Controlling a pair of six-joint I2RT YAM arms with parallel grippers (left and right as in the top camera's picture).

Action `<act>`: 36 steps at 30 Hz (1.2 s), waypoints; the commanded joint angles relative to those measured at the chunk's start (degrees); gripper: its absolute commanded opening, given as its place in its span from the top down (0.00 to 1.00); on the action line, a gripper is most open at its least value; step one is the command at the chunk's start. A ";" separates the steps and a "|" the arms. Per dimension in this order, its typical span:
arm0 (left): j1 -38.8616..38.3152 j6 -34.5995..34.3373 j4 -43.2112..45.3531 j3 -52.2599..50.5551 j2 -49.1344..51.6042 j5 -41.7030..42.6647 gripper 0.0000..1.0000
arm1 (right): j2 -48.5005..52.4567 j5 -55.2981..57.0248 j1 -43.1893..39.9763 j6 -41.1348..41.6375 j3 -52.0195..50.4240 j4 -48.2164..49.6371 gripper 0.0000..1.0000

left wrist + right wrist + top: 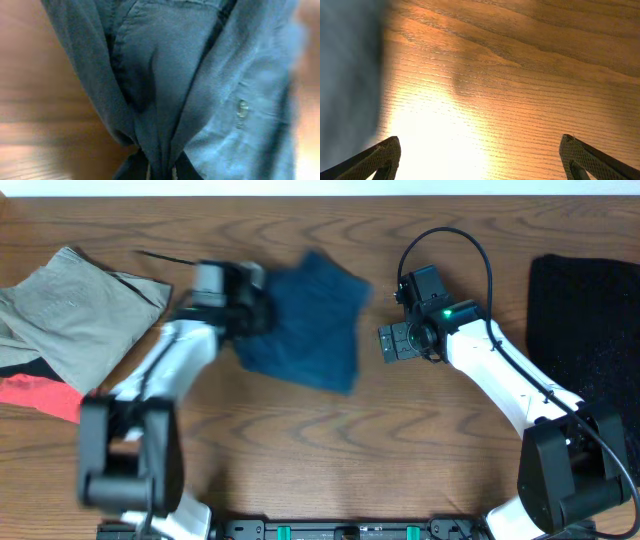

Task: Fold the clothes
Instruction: 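Carry the folded denim with the left gripper onto the khaki pile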

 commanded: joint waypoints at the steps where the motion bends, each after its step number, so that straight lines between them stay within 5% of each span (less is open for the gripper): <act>1: 7.10 1.22 1.16 4.24 -8.09 -13.81 0.94 | -0.74 0.63 0.09 0.61 0.94 -0.20 0.01; 13: 36.28 1.22 2.34 4.90 -11.04 -17.53 0.93 | -0.74 0.61 0.11 0.61 0.94 -0.17 0.01; 19: 43.87 -6.47 0.59 4.85 -6.01 -14.86 0.92 | -0.74 0.61 0.11 0.61 0.94 -0.66 0.01; 21: 44.63 -6.47 0.59 4.85 -4.85 -12.11 0.83 | -0.74 0.61 0.11 0.61 0.94 -0.63 0.01; 23: 44.76 -6.49 0.33 4.85 -4.04 -11.85 0.46 | -0.74 0.61 0.11 0.61 0.94 -0.63 0.01; 25: 44.76 -7.08 0.37 4.85 -3.85 -10.78 0.22 | -0.74 0.61 0.11 0.61 0.94 -0.72 0.01; 28: 44.78 -8.44 3.41 4.87 -4.42 -0.87 0.00 | -0.74 0.61 0.11 0.61 0.94 -0.85 0.01; 31: 44.76 -11.89 5.68 5.84 -6.88 8.04 0.02 | -0.74 0.66 0.09 0.55 0.94 -0.79 0.01; 36: 44.76 -15.56 3.50 6.47 -16.98 7.76 0.02 | -0.74 0.63 0.02 0.59 0.94 -0.79 0.01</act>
